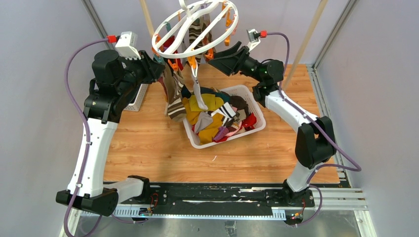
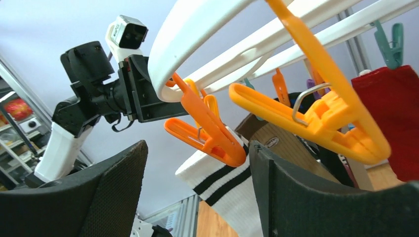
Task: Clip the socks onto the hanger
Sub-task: Open the clamp at the hanger.
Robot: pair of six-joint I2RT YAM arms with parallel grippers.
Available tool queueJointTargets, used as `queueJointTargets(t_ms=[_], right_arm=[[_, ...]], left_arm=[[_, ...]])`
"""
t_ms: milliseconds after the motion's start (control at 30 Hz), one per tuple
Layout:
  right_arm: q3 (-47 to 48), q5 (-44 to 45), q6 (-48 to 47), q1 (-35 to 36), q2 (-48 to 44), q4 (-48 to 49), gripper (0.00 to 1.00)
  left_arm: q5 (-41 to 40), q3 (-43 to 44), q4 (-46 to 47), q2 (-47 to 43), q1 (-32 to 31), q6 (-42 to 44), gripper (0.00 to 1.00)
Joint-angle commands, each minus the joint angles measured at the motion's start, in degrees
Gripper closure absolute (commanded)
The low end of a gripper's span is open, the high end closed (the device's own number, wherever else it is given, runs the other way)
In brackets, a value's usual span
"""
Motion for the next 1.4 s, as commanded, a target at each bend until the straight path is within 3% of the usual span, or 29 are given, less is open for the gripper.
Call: queueJointTargets(t_ms=[0,167,433,667,833,967,1133,1367], right_arm=[[1.56,0.76,6.81,1.97,2.19,11.99,0.28],[-0.62,2.96,7.14,3.61,2.24,15.11,0.39],[-4.92,5.80,6.94,3.59,-1.35,16.93,0.72],[-7.01,6.81,6.68,3.52,-2.77,16.72,0.86],[-7.55,8.83,-0.10,4.63,-5.48,8.97,0.97],[-6.79,13.87,-11.93,8.05,-8.53,-5.08,1.00],[-4.49,23.74,-22.99,14.00,-9.55,-15.18,1.00],[-4.22,39.17,-39.17,22.68,-11.82,-20.52,1.00]], left_arm=[[1.12,1.34,-0.38,-0.90,0.44,0.39,0.73],[1.12,2.29,-0.81,-0.89,0.44,0.64,0.74],[0.94,2.74,-1.28,-1.14,0.44,0.80,0.75],[0.87,3.01,-1.23,-1.33,0.44,0.70,0.76],[0.69,3.28,-1.38,-1.43,0.44,0.59,0.76],[0.46,3.54,-1.46,-1.72,0.44,0.10,0.72],[0.07,4.19,-2.04,-2.33,0.44,-1.27,0.49],[1.78,5.85,-3.10,-2.46,0.44,-4.12,0.45]])
